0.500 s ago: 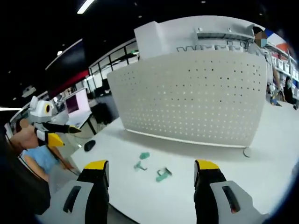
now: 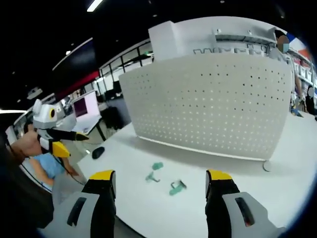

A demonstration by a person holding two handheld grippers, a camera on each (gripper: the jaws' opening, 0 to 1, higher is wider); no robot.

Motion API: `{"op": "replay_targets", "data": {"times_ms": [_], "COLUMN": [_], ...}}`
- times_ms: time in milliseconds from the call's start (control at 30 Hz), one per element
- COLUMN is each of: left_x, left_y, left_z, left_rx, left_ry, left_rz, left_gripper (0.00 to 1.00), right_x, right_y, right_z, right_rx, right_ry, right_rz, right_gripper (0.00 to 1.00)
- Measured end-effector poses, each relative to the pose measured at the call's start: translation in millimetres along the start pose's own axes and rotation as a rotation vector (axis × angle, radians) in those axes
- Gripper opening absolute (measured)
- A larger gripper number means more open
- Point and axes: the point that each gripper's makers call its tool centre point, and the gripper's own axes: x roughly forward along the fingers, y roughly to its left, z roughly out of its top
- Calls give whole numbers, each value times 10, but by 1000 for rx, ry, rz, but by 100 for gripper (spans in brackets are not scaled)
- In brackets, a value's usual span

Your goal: Insert the hook assembly into the mounting plate slot until the hook locks in place.

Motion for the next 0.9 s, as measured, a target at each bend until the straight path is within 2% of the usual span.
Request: {"op": "replay_targets", "data": {"times_ms": [300,667,900], "left_x": [-3,-13,-10], "left_y": [13,31,34], "left_z": [-29,-56,-142], "left_rx": [-4,-17,-31], "left_ry": [8,9,24], "left_rz": [5,9,12], "left_gripper": [100,100,100], "right_x": [-40,-44,-72], "right_y": [-76,-146,-196], "right_z": [-84,-59,-83], "right_rx": [11,4,4], "right_ry": [13,11,18], "right_rz": [-14,-30,-38], "right_gripper": [74,74,73]}}
